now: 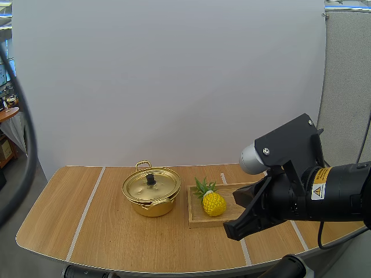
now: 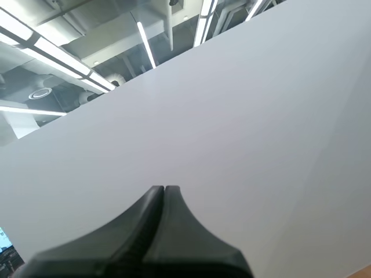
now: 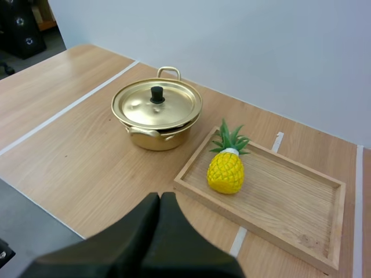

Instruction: Open the pot, put the grape inside, and close it

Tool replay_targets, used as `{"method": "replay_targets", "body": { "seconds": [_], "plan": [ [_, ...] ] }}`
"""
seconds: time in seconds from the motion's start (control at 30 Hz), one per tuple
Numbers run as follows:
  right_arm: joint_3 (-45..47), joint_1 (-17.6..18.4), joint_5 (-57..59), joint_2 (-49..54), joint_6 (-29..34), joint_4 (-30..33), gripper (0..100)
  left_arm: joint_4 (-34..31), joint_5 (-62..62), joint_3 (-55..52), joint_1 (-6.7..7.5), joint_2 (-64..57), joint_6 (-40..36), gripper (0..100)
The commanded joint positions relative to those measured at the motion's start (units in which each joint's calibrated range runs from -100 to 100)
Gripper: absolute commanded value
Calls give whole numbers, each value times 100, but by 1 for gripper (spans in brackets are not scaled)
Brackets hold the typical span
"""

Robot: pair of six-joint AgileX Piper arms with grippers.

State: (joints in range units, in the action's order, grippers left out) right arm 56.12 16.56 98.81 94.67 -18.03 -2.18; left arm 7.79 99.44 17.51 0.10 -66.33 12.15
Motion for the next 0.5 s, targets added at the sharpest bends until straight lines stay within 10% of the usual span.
{"method": "replay_targets", "body": {
  "seconds": [0.0,0.47],
  "plan": [
    [14,-276,-826,317,12,30,0,-95,-137,-555,29,-500,-540,0],
    [-36,-1117,-3571,533,235,43,0,-717,-2865,-3387,29,-2072,-1842,0]
  ]
}}
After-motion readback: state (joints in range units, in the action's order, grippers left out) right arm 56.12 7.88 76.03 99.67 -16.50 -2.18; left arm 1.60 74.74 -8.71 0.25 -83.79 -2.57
